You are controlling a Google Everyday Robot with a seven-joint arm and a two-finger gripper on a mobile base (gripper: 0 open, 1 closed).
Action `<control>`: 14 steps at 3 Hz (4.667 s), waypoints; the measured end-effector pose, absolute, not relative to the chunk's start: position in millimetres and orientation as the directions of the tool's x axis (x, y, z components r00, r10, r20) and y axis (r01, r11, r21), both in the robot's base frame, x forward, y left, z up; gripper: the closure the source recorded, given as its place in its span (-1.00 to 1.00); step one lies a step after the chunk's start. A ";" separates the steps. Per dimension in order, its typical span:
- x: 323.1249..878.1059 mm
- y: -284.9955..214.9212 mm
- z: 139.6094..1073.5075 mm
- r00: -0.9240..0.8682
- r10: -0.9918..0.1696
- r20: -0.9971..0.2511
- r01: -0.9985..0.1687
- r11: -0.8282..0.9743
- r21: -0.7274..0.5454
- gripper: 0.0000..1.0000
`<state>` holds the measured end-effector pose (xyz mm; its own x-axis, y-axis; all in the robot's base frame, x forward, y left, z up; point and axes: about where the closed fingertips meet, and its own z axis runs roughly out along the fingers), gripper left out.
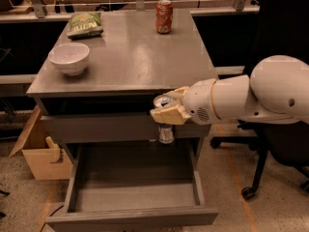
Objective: Place redbull can into middle drawer
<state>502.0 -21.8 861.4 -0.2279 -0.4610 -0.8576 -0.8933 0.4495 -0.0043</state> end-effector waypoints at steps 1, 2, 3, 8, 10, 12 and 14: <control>494.4 -14.2 829.0 -0.269 -0.422 -0.866 -0.886 0.461 0.051 1.00; 484.5 4.3 766.7 -0.316 -0.345 -0.884 -0.869 0.479 0.124 1.00; 489.3 28.8 702.9 -0.342 -0.285 -0.895 -0.845 0.511 0.160 1.00; 507.4 70.5 605.6 -0.301 -0.264 -0.916 -0.846 0.517 0.129 1.00; 531.3 80.4 567.1 -0.193 -0.278 -0.941 -0.864 0.503 0.029 1.00; 547.0 103.0 527.2 -0.156 -0.374 -0.914 -0.887 0.459 -0.036 1.00; 548.0 126.3 493.4 -0.167 -0.425 -0.890 -0.916 0.400 -0.019 1.00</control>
Offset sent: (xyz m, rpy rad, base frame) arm -0.0230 0.0446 -0.1715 0.2192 0.1142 -0.0951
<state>548.0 126.3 493.4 -0.1675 -0.4246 -0.8897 -0.9162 0.4004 -0.0186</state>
